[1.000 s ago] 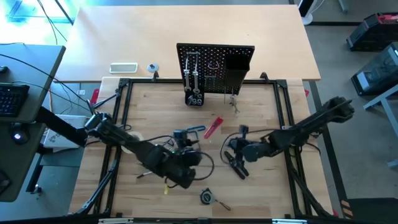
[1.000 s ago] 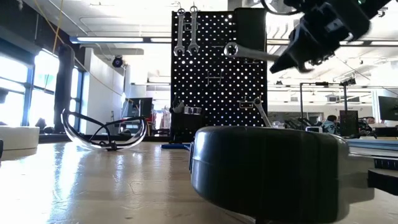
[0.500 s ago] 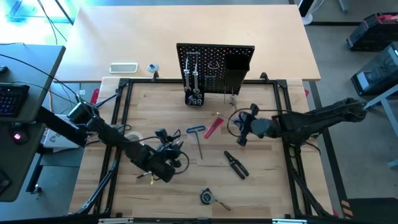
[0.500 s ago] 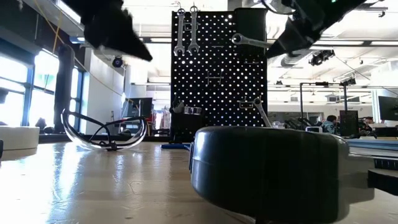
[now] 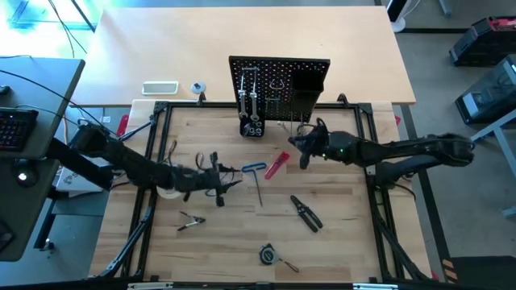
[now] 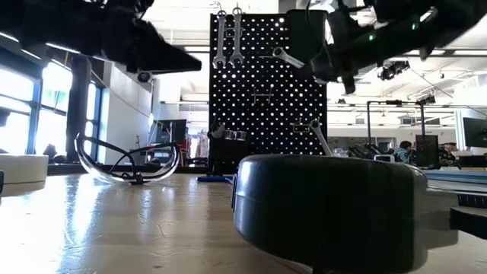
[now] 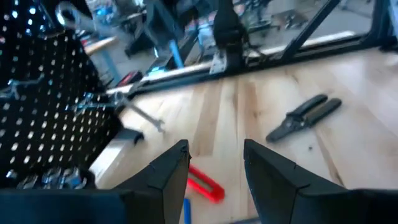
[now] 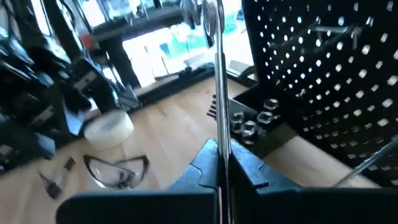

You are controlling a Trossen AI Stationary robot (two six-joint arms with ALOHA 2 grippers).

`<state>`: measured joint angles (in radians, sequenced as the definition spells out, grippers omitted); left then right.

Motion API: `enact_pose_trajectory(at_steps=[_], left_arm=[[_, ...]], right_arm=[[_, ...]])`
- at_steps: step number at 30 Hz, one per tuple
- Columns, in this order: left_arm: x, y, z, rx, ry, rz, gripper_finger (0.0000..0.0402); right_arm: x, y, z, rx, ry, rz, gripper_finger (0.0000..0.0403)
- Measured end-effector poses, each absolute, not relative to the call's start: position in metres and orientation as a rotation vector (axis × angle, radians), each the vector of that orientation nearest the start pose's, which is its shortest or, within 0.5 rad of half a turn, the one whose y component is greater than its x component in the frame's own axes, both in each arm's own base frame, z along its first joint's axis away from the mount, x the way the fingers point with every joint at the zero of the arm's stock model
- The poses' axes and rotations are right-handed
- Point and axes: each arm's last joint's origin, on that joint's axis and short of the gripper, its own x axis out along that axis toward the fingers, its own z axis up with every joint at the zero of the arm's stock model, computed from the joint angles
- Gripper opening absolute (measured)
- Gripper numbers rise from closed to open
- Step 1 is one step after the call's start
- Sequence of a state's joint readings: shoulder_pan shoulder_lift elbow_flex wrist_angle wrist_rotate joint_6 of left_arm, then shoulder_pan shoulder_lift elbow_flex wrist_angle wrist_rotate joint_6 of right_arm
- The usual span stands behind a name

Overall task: Hang tools onto peg board
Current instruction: Hang the wrench onto the peg board

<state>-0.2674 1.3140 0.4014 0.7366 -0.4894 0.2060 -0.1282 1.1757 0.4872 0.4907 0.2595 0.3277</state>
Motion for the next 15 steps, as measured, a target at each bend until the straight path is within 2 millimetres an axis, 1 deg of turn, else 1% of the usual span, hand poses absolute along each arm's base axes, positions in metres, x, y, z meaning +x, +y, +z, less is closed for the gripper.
enact_pose_trajectory(at_steps=[4, 8, 11, 15], left_arm=[[0.24, -0.034, 0.187, 0.265, 0.18, 0.171, 0.0145], [0.243, -0.021, 0.187, 0.242, 0.176, 0.126, 0.0145], [0.244, -0.015, 0.187, 0.226, 0.17, 0.097, 0.0145], [0.244, -0.008, 0.187, 0.209, 0.168, 0.072, 0.0145]], right_arm=[[0.248, -0.036, 0.193, 0.345, 0.103, -0.448, 0.0001], [0.264, -0.037, 0.174, 0.353, 0.061, -0.514, 0.0001], [0.279, -0.041, 0.172, 0.355, 0.01, -0.548, 0.0001], [0.294, -0.051, 0.17, 0.356, 0.007, -0.599, 0.0001]])
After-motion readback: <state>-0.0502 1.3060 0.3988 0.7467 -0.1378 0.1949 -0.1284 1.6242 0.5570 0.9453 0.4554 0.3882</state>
